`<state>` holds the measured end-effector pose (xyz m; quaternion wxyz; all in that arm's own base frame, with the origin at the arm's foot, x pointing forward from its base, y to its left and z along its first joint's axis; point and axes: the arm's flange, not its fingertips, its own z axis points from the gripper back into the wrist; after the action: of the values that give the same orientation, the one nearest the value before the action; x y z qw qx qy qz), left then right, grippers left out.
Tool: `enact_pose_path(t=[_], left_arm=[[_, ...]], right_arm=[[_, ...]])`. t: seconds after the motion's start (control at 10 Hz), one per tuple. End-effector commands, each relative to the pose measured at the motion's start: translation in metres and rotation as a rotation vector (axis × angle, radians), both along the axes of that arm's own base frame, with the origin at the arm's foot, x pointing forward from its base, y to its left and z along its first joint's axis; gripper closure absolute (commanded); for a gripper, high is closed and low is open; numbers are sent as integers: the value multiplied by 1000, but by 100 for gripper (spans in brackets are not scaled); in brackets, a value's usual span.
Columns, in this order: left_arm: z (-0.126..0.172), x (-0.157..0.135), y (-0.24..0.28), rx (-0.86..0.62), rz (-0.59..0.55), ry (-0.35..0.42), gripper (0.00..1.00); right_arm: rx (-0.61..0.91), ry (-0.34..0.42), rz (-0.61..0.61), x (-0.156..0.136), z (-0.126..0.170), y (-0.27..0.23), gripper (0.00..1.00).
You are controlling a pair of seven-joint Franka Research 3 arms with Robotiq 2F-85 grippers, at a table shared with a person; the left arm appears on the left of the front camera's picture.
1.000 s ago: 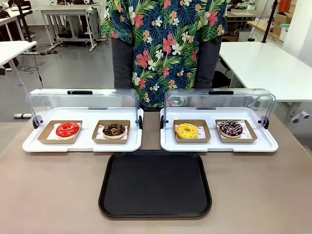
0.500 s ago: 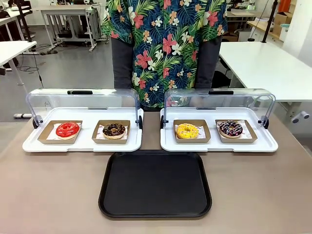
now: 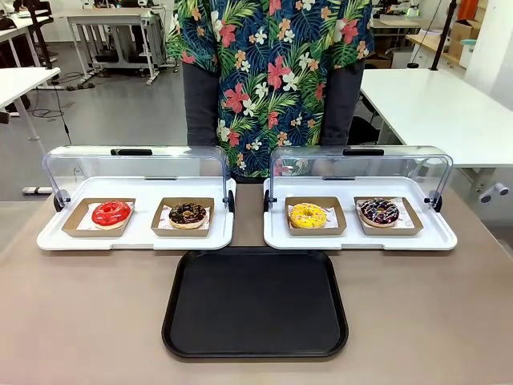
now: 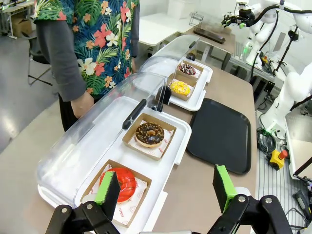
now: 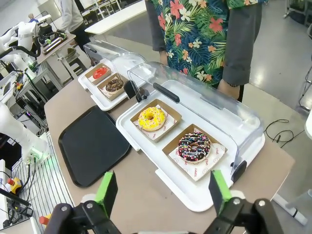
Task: Move the fourth donut from the left to the tray.
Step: Pick up the Paper togo box containing the Donut indicated by the person and place it on the Handle tray.
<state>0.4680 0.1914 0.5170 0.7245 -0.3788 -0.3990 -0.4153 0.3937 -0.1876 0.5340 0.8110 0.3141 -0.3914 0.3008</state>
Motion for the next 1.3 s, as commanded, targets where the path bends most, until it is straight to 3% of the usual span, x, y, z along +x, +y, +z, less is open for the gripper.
enact_pose_path(t=[0.0,1.2], left_arm=[[2,0,0,-3,2,0,0],[2,0,0,-3,2,0,0]], right_arm=[[12,-28,7,3,2,1,0],[12,-28,7,3,2,1,0]])
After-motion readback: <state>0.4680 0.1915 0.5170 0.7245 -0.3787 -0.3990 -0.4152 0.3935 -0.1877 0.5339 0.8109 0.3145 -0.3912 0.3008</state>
